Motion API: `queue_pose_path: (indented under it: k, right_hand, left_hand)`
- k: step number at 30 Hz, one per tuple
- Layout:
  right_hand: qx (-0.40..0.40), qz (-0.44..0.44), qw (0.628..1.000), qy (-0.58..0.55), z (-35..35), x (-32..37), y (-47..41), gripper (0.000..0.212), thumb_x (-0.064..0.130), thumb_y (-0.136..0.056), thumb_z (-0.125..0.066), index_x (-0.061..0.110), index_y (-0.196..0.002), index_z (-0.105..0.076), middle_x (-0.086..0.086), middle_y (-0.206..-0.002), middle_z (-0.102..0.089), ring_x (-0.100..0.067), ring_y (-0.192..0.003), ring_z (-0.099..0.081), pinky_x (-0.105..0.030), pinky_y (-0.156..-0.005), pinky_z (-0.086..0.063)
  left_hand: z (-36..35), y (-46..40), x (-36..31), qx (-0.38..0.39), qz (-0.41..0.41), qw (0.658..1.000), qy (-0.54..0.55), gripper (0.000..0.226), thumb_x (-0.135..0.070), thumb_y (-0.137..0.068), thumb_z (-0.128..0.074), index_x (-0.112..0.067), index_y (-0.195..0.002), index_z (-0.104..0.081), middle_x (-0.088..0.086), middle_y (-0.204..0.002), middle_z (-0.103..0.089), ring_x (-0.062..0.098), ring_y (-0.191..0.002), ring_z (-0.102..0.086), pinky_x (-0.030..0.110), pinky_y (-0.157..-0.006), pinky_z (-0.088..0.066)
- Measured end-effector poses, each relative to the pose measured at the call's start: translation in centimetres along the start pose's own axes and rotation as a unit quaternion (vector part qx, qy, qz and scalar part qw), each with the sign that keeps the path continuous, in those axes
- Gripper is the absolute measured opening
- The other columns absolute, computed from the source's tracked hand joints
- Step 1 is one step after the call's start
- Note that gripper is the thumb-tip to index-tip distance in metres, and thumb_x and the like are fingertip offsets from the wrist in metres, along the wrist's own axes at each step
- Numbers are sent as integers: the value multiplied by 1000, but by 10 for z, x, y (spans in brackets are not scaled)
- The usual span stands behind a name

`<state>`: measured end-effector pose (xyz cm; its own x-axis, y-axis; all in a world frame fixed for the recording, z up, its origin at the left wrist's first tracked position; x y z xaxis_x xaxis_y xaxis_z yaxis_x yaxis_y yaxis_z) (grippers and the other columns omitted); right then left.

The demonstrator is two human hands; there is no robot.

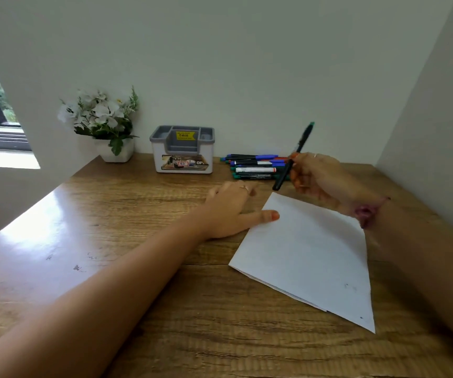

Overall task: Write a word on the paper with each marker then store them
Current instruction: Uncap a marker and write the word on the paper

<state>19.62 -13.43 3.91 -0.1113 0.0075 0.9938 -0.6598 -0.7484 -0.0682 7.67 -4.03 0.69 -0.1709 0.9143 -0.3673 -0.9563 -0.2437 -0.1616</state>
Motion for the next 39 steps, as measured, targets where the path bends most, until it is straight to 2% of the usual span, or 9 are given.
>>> queue_pose_path:
  k: [3, 6, 9, 11, 15, 23, 30, 33, 39]
  right_hand:
    - [38, -8, 999, 4, -4, -4, 16, 19, 20, -95, -49, 9, -99, -63, 0, -68, -65, -8, -59, -58, -21, -61, -49]
    - [79, 0, 996, 46, -16, -5, 24, 16, 16, -93, -52, 10, -99, -65, -3, -77, -69, -9, -66, -64, -19, -62, -51]
    - [92, 16, 995, 34, -26, -2, 28, 15, 23, -89, -58, 16, -98, -68, -1, -84, -72, -8, -73, -66, -19, -65, -54]
    - [97, 30, 995, 14, -30, 1, 28, 21, 29, -82, -61, 16, -97, -68, 0, -88, -74, -8, -78, -68, -20, -72, -55]
    - [90, 57, 994, -22, -37, 6, 28, 38, 26, -80, -59, 3, -111, -63, -5, -92, -73, -10, -78, -68, -21, -75, -55]
    - [74, 61, 994, -46, -45, 5, 29, 20, 19, -88, -56, 3, -96, -65, -5, -79, -73, -12, -71, -70, -22, -67, -58]
    - [65, 61, 991, -97, -52, 8, 34, 18, 20, -89, -54, 4, -94, -61, -6, -78, -74, -15, -72, -72, -23, -63, -58]
    - [52, 63, 989, -123, -44, 16, 34, 35, 26, -81, -58, 1, -105, -55, -10, -82, -74, -20, -77, -72, -26, -64, -59]
    - [-36, 22, 990, -131, -16, 10, 32, 16, 27, -91, -57, 12, -93, -61, -3, -66, -71, -13, -59, -69, -24, -54, -57]
  left_hand:
    - [9, 7, -3, -37, 5, 987, 154, 70, -58, -85, -49, -20, -142, -30, -6, -134, -48, 11, -121, -44, 32, -98, -40]
    - [17, 10, -15, -61, -26, 979, 194, 48, -45, -92, -49, -20, -133, -44, -7, -117, -57, 8, -104, -55, 16, -78, -46]
    - [19, 10, -22, -72, -37, 983, 165, 25, -34, -97, -42, -21, -115, -53, 1, -95, -64, 17, -84, -59, 32, -71, -49]
    - [17, 11, -25, -65, -41, 986, 148, 18, -31, -99, -37, -20, -105, -50, 0, -82, -58, 15, -72, -53, 29, -62, -44]
    - [19, 13, -25, -66, -44, 983, 168, 22, -34, -100, -30, -21, -90, -44, -3, -74, -50, 10, -64, -45, 26, -57, -37]
    - [35, 10, -18, -121, -8, 980, 160, 53, -44, -98, -35, -17, -53, -37, -4, -50, -37, 8, -45, -32, 27, -49, -27]
    - [40, 10, -4, -141, 24, 974, 178, 59, -52, -92, -44, -19, -45, -31, -9, -31, -30, 7, -32, -30, 17, -38, -22]
    - [39, 10, 6, -129, 53, 963, 232, 59, -63, -83, -48, -19, -48, -31, -10, -35, -29, 6, -33, -26, 16, -38, -21]
    - [34, 10, 11, -32, 42, 968, 247, 57, -64, -90, -20, -21, -55, -32, -3, -53, -35, 12, -48, -30, 26, -54, -31]
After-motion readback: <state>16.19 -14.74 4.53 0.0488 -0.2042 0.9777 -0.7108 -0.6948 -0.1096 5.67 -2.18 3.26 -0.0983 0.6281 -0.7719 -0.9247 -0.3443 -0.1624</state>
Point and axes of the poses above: each hand's wrist, its own y-axis away from the middle knuckle, its own z-axis out of the back of the hand, x = y × z, the point moved 8 cm from there along -y, towards the middle knuckle
